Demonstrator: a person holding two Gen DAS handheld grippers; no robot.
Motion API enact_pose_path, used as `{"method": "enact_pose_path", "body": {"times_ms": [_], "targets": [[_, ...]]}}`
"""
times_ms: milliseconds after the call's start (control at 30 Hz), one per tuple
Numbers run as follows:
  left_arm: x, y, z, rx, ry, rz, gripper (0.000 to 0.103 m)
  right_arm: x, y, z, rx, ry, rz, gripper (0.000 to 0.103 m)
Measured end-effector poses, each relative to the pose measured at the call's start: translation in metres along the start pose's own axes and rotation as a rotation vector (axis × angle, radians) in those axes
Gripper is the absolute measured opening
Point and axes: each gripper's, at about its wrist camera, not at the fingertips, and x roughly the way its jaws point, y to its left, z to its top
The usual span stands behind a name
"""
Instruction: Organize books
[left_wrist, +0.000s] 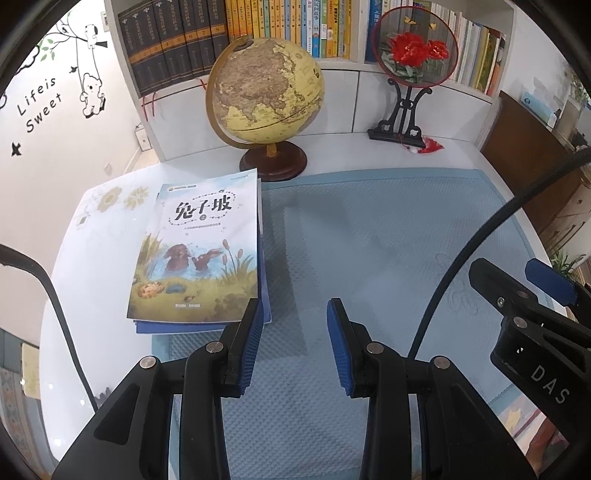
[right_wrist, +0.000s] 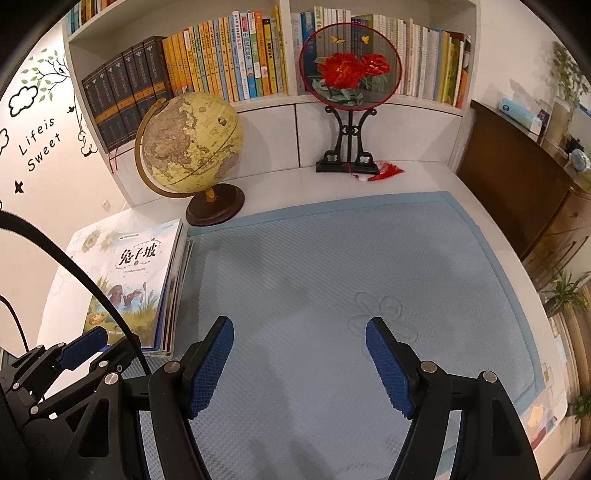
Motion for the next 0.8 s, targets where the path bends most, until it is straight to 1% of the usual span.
{"method": "enact_pose_path", "body": {"times_ms": [267,633,733,800], "targets": [[-0.004,-0.002,-0.006,0.033,-0.001,-0.024,0.033,-0.01,0.001,-0.01,0.016,-0.003,-0.027,0.072],[-0.008,0.002,-0.012,0.064,-0.014,-0.032,0.033,-0.019,0.013,-0.022,-0.002,-0.001,-0.049,0.072],[-0.01,0.003,-0.015,0.068,-0.018,-0.029,0.033,-0.022,0.016,-0.026,-0.006,-0.002,-0.055,0.072],[-0.011,0.001,-0.018,0.082,-0.034,-0.007,0.033,-0.024,0.017,-0.03,-0.008,-0.005,-0.063,0.072]]}}
